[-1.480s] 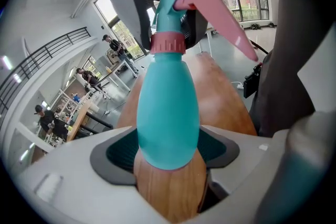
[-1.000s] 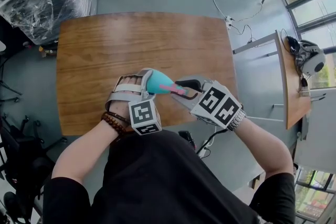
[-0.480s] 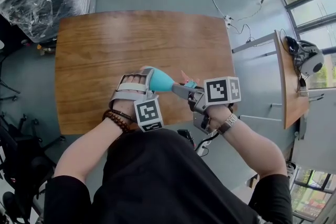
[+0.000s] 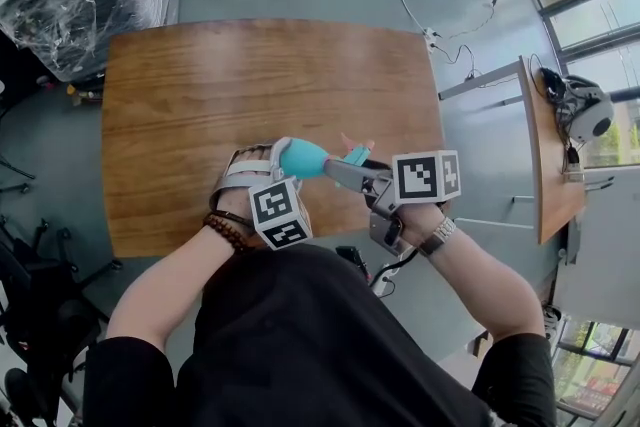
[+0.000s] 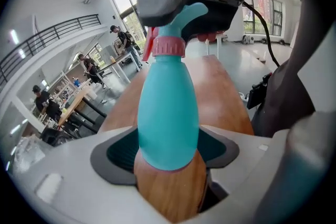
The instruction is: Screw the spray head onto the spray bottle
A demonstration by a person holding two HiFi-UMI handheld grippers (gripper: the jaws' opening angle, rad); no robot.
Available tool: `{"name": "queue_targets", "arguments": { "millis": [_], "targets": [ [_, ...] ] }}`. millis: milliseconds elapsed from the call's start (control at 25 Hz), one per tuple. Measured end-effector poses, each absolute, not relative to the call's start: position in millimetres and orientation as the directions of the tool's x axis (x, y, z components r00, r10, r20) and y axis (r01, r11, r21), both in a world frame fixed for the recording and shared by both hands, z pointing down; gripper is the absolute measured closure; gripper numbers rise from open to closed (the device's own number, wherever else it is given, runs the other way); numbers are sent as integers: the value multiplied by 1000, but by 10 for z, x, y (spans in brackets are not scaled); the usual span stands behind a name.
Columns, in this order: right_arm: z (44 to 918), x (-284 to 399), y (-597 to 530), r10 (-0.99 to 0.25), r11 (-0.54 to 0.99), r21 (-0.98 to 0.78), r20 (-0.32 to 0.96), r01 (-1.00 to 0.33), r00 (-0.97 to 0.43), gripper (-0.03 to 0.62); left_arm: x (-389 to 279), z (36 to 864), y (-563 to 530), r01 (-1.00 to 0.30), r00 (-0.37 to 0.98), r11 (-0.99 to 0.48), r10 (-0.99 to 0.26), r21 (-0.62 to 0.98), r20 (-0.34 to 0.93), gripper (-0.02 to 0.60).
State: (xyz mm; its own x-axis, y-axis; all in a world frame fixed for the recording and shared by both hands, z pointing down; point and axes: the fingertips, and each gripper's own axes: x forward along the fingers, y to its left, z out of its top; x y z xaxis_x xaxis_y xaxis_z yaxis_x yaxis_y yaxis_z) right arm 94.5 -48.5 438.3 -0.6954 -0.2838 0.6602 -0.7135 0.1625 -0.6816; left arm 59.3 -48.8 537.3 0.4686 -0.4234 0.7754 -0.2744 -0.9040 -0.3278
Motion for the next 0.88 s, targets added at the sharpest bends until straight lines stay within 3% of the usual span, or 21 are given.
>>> {"name": "queue_targets", "arguments": {
  "millis": [240,320,400,480,600,760,880],
  "targets": [
    [4171,1099,-355,-270,298,-621,674,-725,-688,308,536,5329,-573,-315,501,-903,-420,-292,757,209],
    [4054,1177,-337,-282,450,-504,704,-738,-652,307,479,5323,-631,-319,499,-900,-426,-298,754,209],
    [3914,1201,-317,-311,683,-254,747,-684,-588,307,449,5307,-663,-313,504,-902,-424,-298,752,209],
    [3779,1139,-304,-365,864,78,777,-498,-513,307,435,5286,-687,-301,510,-905,-419,-301,751,209],
    [3668,963,-265,-434,897,426,801,-118,-412,309,442,5264,-689,-278,517,-910,-412,-308,751,209],
    [3857,824,-104,-456,752,569,814,334,-359,309,530,5243,-589,-227,531,-923,-385,-311,755,208],
    [4063,815,-43,-442,659,546,838,518,-321,309,596,5207,-499,-178,541,-930,-365,-321,758,207]
  ]
}}
